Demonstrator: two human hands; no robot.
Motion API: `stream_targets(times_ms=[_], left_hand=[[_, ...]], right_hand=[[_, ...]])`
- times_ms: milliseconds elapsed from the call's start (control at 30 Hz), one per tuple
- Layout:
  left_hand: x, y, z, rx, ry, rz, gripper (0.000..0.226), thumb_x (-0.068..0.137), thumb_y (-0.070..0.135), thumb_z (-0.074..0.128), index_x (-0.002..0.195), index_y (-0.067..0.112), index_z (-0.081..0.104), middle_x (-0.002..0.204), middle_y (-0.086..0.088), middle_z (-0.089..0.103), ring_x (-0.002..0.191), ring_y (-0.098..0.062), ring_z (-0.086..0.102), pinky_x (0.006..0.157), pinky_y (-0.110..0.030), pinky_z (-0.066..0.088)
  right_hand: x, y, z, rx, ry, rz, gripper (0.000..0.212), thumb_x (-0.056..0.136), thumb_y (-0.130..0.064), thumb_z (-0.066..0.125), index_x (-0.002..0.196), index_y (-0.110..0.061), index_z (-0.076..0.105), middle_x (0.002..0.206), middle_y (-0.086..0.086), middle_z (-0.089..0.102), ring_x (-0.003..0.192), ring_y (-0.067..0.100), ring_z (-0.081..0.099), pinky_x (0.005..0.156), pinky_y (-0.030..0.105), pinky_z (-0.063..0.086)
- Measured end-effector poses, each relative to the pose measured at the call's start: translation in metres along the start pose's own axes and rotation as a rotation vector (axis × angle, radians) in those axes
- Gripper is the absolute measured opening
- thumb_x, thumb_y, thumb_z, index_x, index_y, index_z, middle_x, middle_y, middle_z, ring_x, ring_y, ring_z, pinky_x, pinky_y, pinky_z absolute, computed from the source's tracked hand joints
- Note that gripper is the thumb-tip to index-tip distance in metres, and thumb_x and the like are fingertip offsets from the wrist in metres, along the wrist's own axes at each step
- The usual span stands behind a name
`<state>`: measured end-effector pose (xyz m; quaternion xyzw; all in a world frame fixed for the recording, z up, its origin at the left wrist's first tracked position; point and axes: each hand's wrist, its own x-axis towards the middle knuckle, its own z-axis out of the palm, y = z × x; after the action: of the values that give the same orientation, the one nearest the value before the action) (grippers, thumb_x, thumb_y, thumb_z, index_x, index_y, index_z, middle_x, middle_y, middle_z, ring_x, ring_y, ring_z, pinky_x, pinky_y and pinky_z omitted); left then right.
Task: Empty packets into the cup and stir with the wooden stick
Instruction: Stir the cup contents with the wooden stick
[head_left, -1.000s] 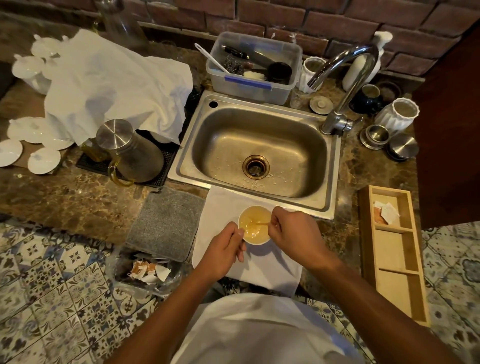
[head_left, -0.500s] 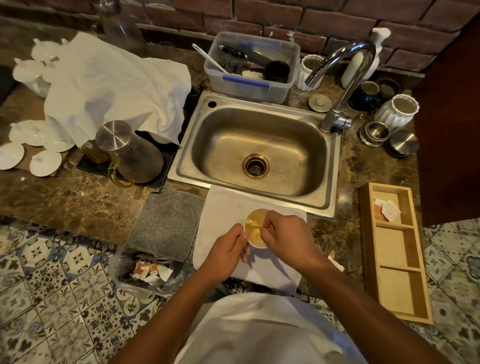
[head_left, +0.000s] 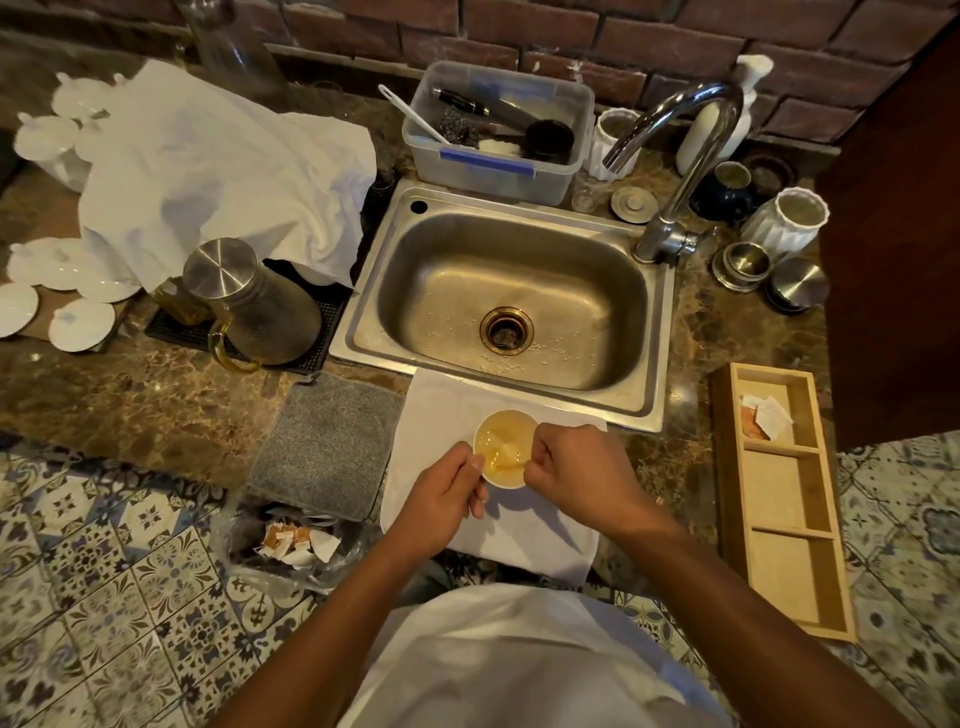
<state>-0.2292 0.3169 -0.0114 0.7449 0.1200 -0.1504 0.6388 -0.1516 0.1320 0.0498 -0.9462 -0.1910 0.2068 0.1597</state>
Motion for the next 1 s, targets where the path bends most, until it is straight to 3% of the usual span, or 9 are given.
stream_targets(times_ms=[100, 267, 400, 533, 800, 1000], left_hand=[[0.000, 0.002, 0.002, -0.001, -0.008, -0.001, 0.029, 0.109, 0.023, 0.041, 0.091, 0.003, 0.051, 0.073, -0.007, 0.065, 0.063, -0.018, 0.060, 0.062, -0.025, 0.050], [-0.001, 0.002, 0.003, 0.020, -0.020, 0.013, 0.029, 0.109, 0.022, 0.041, 0.092, 0.002, 0.051, 0.079, -0.019, 0.065, 0.064, -0.018, 0.060, 0.063, -0.027, 0.050], [0.000, 0.001, 0.001, -0.008, -0.005, -0.014, 0.030, 0.109, 0.024, 0.040, 0.093, 0.001, 0.050, 0.078, -0.019, 0.065, 0.064, -0.021, 0.059, 0.062, -0.033, 0.049], [0.001, -0.001, -0.003, -0.021, -0.012, -0.037, 0.030, 0.109, 0.024, 0.041, 0.092, 0.001, 0.050, 0.077, -0.012, 0.065, 0.063, -0.021, 0.059, 0.061, -0.034, 0.047], [0.003, 0.002, -0.003, -0.017, -0.038, -0.044, 0.029, 0.109, 0.024, 0.042, 0.093, 0.003, 0.052, 0.074, -0.006, 0.065, 0.064, -0.022, 0.059, 0.063, -0.035, 0.048], [0.003, 0.002, -0.002, 0.006, -0.033, -0.026, 0.029, 0.109, 0.022, 0.041, 0.093, 0.000, 0.051, 0.080, -0.022, 0.065, 0.065, -0.023, 0.060, 0.063, -0.032, 0.049]], right_hand=[[0.004, -0.008, 0.004, 0.039, 0.016, -0.003, 0.010, 0.087, -0.036, 0.060, 0.087, -0.026, 0.061, 0.083, 0.001, 0.072, 0.077, 0.024, 0.065, 0.059, 0.029, 0.037], [0.014, -0.011, 0.001, -0.004, 0.137, 0.017, 0.017, 0.093, -0.035, 0.056, 0.098, -0.022, 0.065, 0.087, 0.005, 0.075, 0.082, 0.030, 0.068, 0.062, 0.032, 0.043], [0.013, -0.006, -0.009, -0.045, 0.135, 0.061, 0.013, 0.091, -0.032, 0.057, 0.090, -0.020, 0.062, 0.084, 0.005, 0.073, 0.080, 0.031, 0.067, 0.060, 0.030, 0.036], [0.008, -0.001, -0.013, -0.005, 0.044, 0.063, 0.009, 0.086, -0.026, 0.058, 0.079, -0.021, 0.056, 0.079, 0.005, 0.070, 0.075, 0.028, 0.064, 0.058, 0.031, 0.038], [0.013, -0.012, 0.001, 0.055, 0.049, 0.008, 0.014, 0.091, -0.031, 0.057, 0.095, -0.021, 0.066, 0.087, 0.004, 0.073, 0.083, 0.027, 0.067, 0.061, 0.031, 0.040], [0.025, -0.010, -0.008, -0.002, 0.155, 0.037, 0.011, 0.091, -0.030, 0.057, 0.090, -0.020, 0.063, 0.083, 0.006, 0.073, 0.078, 0.032, 0.066, 0.058, 0.031, 0.035]])
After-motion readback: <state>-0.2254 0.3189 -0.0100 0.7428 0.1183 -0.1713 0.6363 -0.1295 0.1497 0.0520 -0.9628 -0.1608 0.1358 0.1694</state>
